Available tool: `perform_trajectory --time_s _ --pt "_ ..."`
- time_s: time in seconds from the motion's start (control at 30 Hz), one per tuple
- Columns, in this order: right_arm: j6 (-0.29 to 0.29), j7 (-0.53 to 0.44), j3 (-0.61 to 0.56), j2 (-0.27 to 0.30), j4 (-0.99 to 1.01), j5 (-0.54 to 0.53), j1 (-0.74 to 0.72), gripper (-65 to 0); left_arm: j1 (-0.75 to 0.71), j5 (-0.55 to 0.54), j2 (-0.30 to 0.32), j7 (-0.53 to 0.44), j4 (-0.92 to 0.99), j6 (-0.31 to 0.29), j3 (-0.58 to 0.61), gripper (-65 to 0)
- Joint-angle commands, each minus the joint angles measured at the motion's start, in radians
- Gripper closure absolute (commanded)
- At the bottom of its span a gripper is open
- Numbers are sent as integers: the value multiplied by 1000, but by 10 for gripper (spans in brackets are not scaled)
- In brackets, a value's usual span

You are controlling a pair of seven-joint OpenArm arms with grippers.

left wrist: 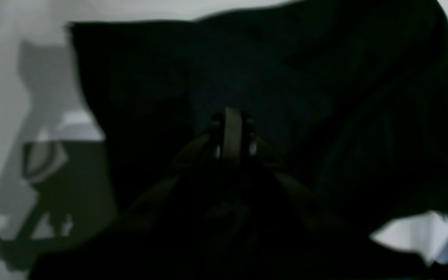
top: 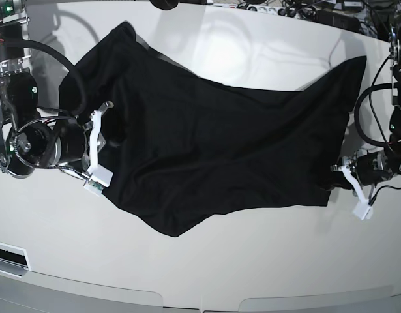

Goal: Layout the t-shirt on the table in an organized manner, then fold the t-shirt properly
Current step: 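Grasp the shirt edges with both grippers on opposite sides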

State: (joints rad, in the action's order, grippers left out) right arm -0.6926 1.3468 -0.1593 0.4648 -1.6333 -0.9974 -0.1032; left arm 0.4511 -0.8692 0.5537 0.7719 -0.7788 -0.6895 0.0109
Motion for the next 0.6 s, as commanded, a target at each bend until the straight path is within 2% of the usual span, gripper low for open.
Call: perform_trajectory --time_s 0.0,0.07,0.23,0.43,0.5,0.57 --pt "-6 34 10 12 -16 -60 -18 0 25 -44 20 15 -27 -9 -9 0" --pt "-6 49 10 12 -16 -129 0 0 25 -97 31 72 -48 -9 10 0" --pt "-6 32 10 12 -16 -95 97 0 9 -142 100 131 -148 -9 153 0" --pt "-6 -187 10 14 -16 166 211 0 -86 -117 172 119 -369 -9 280 0" --pt "-6 -265 10 12 -16 259 252 0 -126 -46 179 95 -421 -9 296 0" --pt "-6 -311 10 11 -16 324 292 0 -165 50 181 23 -438 -9 297 0"
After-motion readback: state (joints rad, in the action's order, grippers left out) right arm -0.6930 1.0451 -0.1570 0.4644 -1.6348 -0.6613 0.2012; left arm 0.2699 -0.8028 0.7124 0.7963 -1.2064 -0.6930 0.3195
